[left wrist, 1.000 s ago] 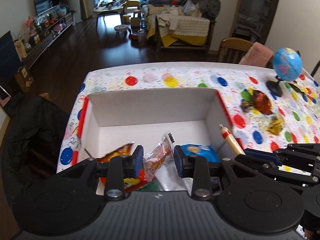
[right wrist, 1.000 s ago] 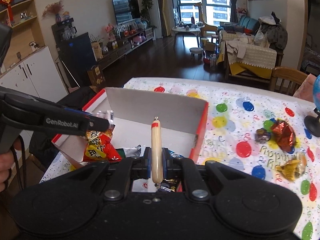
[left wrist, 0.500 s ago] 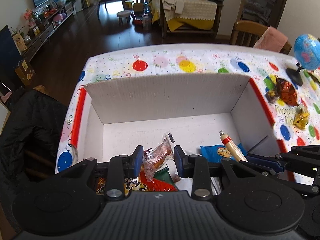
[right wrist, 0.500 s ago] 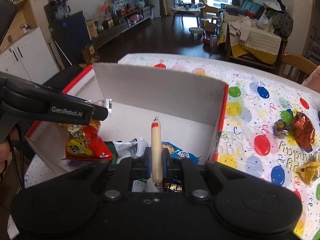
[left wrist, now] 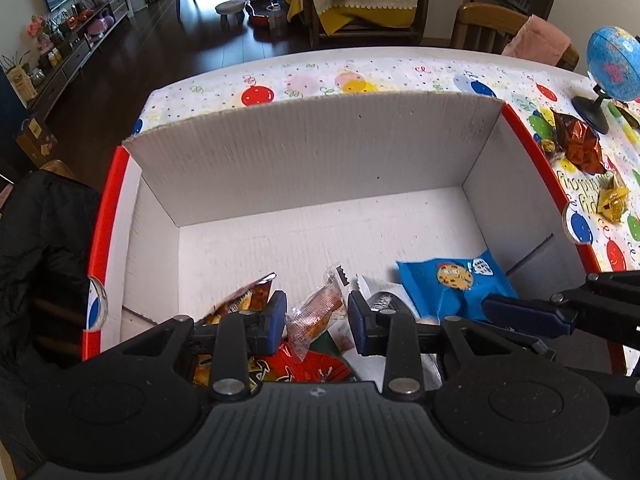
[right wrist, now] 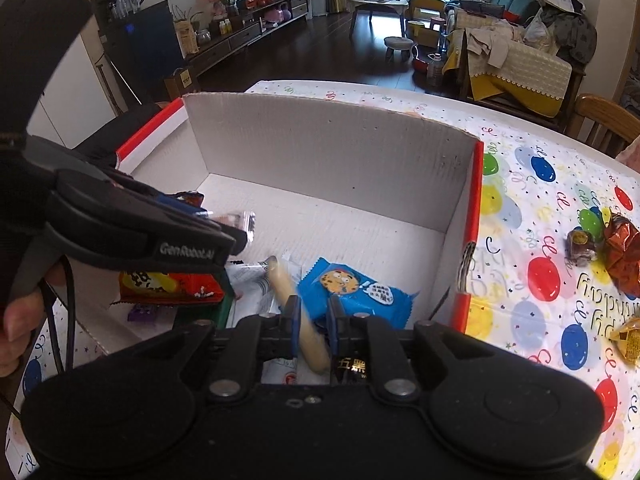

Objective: Organize snacks
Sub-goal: 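Open both tools to drop the wrapped candy and wooden stick into the box, then withdraw both tools from the box toward the remaining snacks, then grasp the yellow candy packet with the left tool while the right tool grasps the clear round candy, then carry the yellow packet and clear round candy over the box with both tools, then open both tools to drop the yellow packet and round candy into the box, then withdraw both tools from the box toward the chocolate and foil bag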

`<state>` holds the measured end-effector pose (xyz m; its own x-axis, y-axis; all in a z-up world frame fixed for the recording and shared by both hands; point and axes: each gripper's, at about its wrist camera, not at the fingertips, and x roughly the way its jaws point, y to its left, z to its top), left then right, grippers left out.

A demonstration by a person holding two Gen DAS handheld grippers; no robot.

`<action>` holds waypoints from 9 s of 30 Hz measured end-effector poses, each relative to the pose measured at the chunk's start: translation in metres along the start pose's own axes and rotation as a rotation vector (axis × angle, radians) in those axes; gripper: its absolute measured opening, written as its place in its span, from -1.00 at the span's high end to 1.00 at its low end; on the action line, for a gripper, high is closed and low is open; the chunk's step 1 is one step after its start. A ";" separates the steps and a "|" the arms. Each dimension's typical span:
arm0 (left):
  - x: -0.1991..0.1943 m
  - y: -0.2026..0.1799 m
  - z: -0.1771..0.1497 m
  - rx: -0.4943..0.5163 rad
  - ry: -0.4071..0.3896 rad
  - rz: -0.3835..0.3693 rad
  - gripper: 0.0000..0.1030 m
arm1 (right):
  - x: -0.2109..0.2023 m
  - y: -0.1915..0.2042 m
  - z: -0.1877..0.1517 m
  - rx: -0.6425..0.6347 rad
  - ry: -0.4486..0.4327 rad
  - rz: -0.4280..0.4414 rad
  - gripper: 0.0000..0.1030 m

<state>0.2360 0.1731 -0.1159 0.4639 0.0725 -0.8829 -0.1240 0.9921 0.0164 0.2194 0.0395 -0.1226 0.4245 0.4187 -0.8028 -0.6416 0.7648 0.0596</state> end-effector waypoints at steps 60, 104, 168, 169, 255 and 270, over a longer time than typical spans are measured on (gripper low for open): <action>-0.138 -0.110 -0.022 -0.002 -0.211 -0.139 -0.54 | -0.179 -0.099 -0.064 0.250 -0.373 -0.043 -1.00; 0.005 -0.323 0.053 0.037 -0.130 -0.038 -0.99 | -0.115 -0.342 -0.077 0.357 -0.192 -0.149 -0.94; -0.006 -0.305 0.031 0.015 -0.075 -0.137 0.23 | -0.122 -0.317 -0.094 0.497 -0.127 -0.023 -0.04; -0.011 -0.301 0.029 0.012 -0.080 -0.138 0.23 | -0.126 -0.312 -0.094 0.491 -0.130 -0.023 -0.04; -0.003 0.040 0.015 -0.092 -0.014 0.043 -0.12 | 0.009 -0.003 0.031 0.079 0.004 -0.060 -0.37; -0.074 0.024 -0.001 -0.119 -0.113 0.000 -0.22 | -0.068 -0.009 0.017 0.124 -0.127 -0.025 -0.66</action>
<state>0.1977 0.1916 -0.0512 0.5591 0.0899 -0.8242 -0.2235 0.9737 -0.0454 0.2071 0.0127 -0.0583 0.5215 0.4513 -0.7242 -0.5494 0.8269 0.1196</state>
